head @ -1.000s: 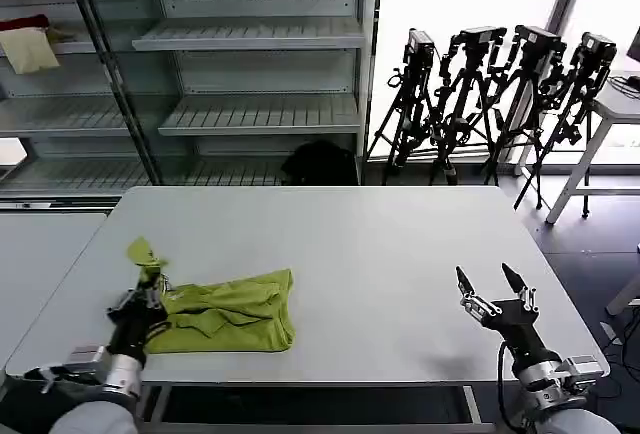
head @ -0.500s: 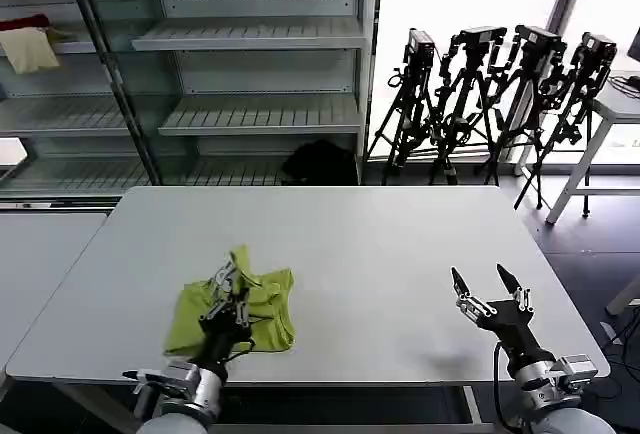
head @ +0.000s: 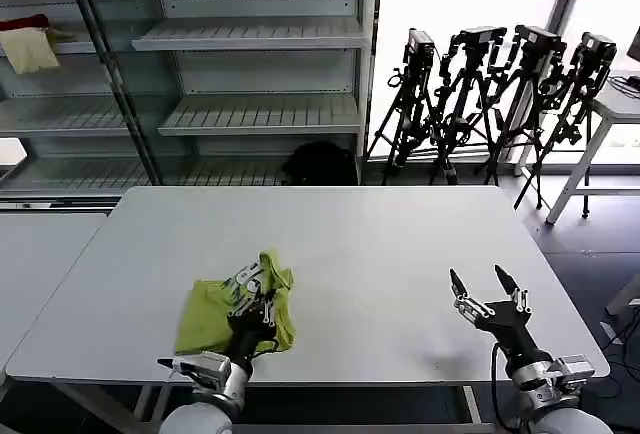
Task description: Fold and organize the clothes.
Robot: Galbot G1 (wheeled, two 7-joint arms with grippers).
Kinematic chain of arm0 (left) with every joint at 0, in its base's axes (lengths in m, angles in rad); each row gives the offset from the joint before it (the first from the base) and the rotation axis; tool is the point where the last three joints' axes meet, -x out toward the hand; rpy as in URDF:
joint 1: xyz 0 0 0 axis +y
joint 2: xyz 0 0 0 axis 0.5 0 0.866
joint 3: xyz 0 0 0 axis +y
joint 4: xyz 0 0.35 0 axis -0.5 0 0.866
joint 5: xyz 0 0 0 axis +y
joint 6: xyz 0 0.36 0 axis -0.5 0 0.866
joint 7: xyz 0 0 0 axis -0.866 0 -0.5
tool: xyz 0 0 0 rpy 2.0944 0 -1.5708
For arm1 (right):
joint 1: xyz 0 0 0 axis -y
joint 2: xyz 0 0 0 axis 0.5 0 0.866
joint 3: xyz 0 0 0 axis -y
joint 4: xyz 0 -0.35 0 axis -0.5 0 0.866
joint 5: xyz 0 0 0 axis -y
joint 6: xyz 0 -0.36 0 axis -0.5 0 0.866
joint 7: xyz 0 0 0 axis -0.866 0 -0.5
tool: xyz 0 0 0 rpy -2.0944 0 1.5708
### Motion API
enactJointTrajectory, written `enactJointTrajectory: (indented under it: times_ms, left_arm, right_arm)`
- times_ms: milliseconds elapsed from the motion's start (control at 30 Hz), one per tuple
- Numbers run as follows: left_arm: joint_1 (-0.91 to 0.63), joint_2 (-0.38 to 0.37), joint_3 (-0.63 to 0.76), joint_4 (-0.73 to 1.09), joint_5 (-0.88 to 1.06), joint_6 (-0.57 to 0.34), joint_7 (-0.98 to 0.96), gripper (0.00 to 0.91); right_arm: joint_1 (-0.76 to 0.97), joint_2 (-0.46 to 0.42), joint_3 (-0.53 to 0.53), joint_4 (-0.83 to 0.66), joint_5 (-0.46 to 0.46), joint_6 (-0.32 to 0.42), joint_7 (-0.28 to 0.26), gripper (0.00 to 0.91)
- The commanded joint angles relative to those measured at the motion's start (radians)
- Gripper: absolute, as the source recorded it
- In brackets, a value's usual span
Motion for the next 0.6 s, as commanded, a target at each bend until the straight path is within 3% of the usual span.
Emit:
enactJointTrajectory:
  times_ms: [33, 167, 200, 233, 333, 600]
  left_arm:
    - [-0.012, 0.013, 0.01, 0.031, 0.009, -0.011, 0.025, 0.232]
    - [0.018, 0.028, -0.01, 0.012, 0.009, -0.024, 0.036, 0.232]
    - [0.022, 0.032, -0.017, 0.009, 0.009, -0.026, 0.035, 0.302]
    - [0.024, 0.033, -0.024, 0.008, 0.009, -0.027, 0.033, 0.504]
    - [0.03, 0.04, -0.037, 0.001, 0.007, -0.025, 0.03, 0.907]
    - [0.044, 0.046, -0.048, -0.023, 0.007, -0.027, 0.03, 0.907]
  right_arm:
    - [-0.001, 0.001, -0.001, 0.003, -0.002, 0.001, -0.001, 0.907]
    - [-0.002, 0.001, -0.001, -0.003, -0.003, 0.003, -0.001, 0.907]
    - [-0.002, 0.002, -0.002, -0.003, -0.004, 0.003, 0.0, 0.907]
    - [-0.002, 0.003, -0.003, -0.002, -0.005, 0.003, 0.0, 0.907]
    - [0.001, 0.004, -0.004, -0.001, -0.007, 0.003, 0.001, 0.907]
    - [0.002, 0.007, -0.007, -0.002, -0.01, 0.003, 0.002, 0.907]
